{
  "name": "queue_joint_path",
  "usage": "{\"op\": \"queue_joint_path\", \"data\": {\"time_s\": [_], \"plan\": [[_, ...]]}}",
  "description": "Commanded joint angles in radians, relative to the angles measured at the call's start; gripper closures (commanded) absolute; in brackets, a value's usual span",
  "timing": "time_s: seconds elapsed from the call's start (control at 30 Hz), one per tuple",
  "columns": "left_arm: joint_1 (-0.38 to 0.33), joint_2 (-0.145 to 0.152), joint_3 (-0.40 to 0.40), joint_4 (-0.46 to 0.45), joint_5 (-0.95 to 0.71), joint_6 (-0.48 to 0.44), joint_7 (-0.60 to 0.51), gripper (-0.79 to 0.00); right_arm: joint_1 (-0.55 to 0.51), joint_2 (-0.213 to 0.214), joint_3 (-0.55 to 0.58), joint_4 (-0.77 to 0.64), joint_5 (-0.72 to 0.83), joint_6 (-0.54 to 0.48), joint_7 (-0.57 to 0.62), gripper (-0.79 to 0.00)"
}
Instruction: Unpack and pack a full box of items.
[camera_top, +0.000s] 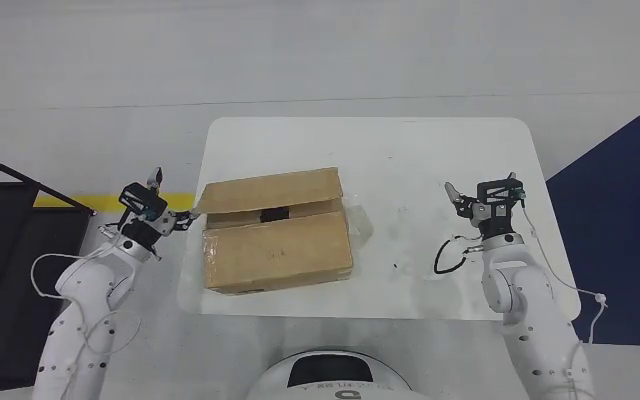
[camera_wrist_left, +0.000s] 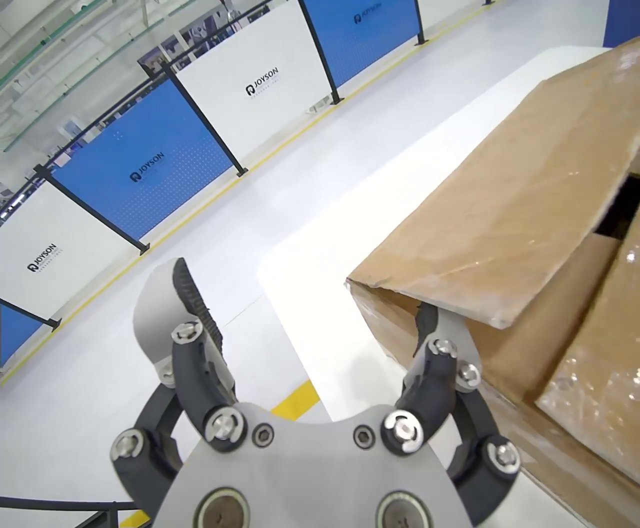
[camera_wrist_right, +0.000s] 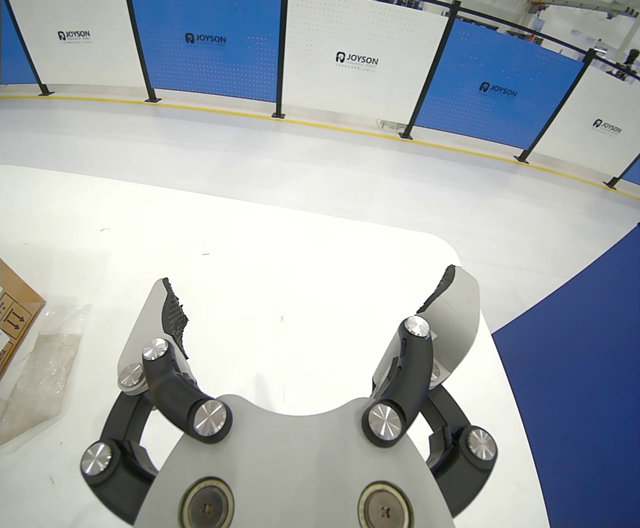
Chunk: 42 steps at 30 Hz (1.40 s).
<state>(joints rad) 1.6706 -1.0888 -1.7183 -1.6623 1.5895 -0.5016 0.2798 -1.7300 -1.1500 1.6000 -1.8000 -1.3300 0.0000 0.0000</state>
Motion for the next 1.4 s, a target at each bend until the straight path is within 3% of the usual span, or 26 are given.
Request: {"op": "queue_joint_path", "data": {"time_s": [0.0,0.33,0.5,0.63,0.83,1.07,1.27,1.37], "plan": [[-0.030,-0.001,0.011,0.015,-0.030,-0.008,-0.031,-0.754,0.000,0.000,0.000,0.000,0.000,0.000,0.000,-0.785],[-0.237,-0.013,0.120,0.129,-0.154,-0.014,-0.247,-0.785,0.000,0.000,0.000,0.000,0.000,0.000,0.000,-0.785],[-0.337,-0.024,0.203,0.237,-0.142,0.031,-0.351,-0.699,0.000,0.000,0.000,0.000,0.000,0.000,0.000,-0.785],[-0.373,-0.030,0.231,0.290,-0.146,0.059,-0.364,-0.674,0.000,0.000,0.000,0.000,0.000,0.000,0.000,-0.785],[-0.319,-0.018,0.136,0.256,-0.209,0.061,-0.306,-0.763,0.000,0.000,0.000,0.000,0.000,0.000,0.000,-0.785],[-0.206,0.001,0.016,0.195,-0.210,0.049,-0.278,-0.782,0.000,0.000,0.000,0.000,0.000,0.000,0.000,-0.785],[-0.157,-0.001,0.071,0.190,-0.097,0.095,-0.357,-0.711,0.000,0.000,0.000,0.000,0.000,0.000,0.000,-0.785],[-0.127,-0.004,0.113,0.164,-0.053,0.106,-0.332,-0.767,0.000,0.000,0.000,0.000,0.000,0.000,0.000,-0.785]]}}
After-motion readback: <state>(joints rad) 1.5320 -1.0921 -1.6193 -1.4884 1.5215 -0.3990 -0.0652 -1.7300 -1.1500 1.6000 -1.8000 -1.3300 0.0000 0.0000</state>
